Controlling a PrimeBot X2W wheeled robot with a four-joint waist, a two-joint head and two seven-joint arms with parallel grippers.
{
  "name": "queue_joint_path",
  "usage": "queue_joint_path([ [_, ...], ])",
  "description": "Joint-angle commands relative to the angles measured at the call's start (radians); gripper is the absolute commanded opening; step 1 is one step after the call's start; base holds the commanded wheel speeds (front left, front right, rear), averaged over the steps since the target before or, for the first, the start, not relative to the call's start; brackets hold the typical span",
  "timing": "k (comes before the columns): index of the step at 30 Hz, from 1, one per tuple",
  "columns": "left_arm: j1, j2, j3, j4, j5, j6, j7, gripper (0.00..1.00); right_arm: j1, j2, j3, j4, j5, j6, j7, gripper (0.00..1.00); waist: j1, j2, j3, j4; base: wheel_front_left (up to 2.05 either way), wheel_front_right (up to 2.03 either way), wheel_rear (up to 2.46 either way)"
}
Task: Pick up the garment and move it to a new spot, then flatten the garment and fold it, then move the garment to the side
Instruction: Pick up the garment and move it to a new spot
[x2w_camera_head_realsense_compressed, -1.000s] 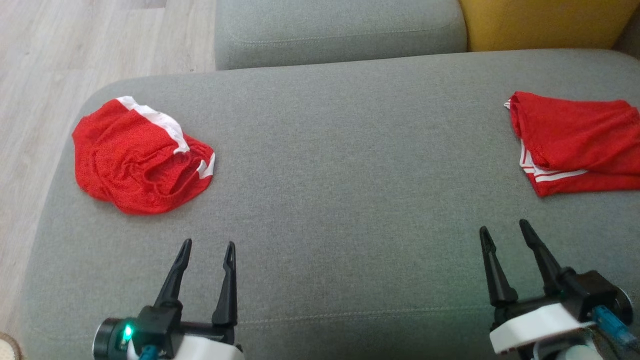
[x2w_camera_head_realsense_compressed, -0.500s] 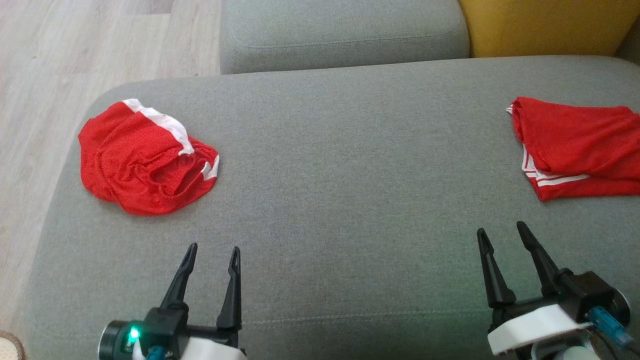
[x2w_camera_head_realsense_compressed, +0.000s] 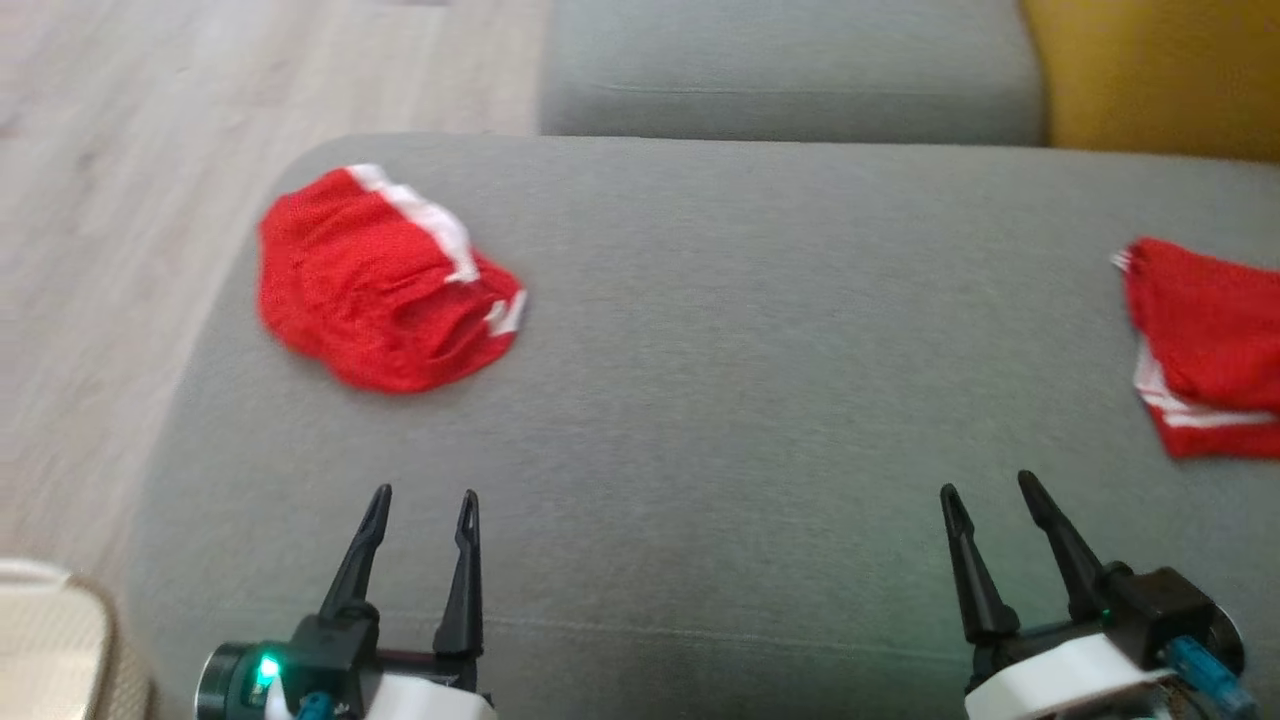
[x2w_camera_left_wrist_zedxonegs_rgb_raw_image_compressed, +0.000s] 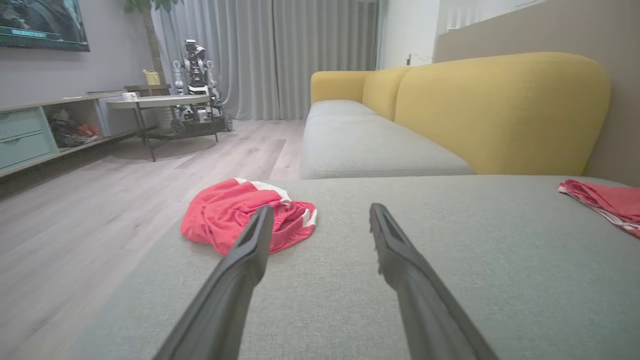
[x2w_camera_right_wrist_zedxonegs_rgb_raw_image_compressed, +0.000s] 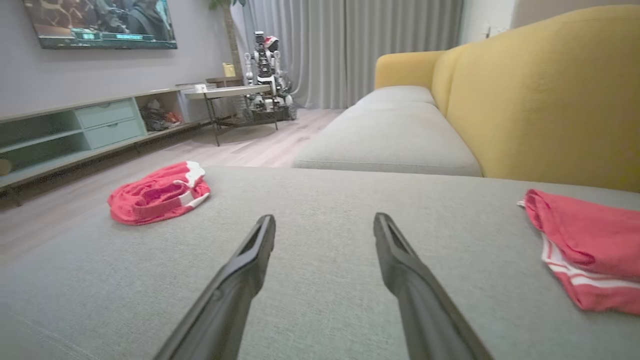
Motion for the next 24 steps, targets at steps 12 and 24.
queue_joint_path([
  [12,0.001,-0.006,0.059,-0.06,0.017,-0.004,-0.005,1.0,-0.005,-0.007,0.04,-0.03,0.034,0.0,-0.009,1.0,0.0001,0.0,-0.019,0.25,0.0,0.0,0.0],
  [24,-0.011,0.0,0.095,-0.082,0.011,-0.02,-0.005,1.0,-0.024,-0.007,0.058,-0.018,0.032,0.0,-0.009,1.0,0.0001,0.0,0.017,0.25,0.0,0.0,0.0],
])
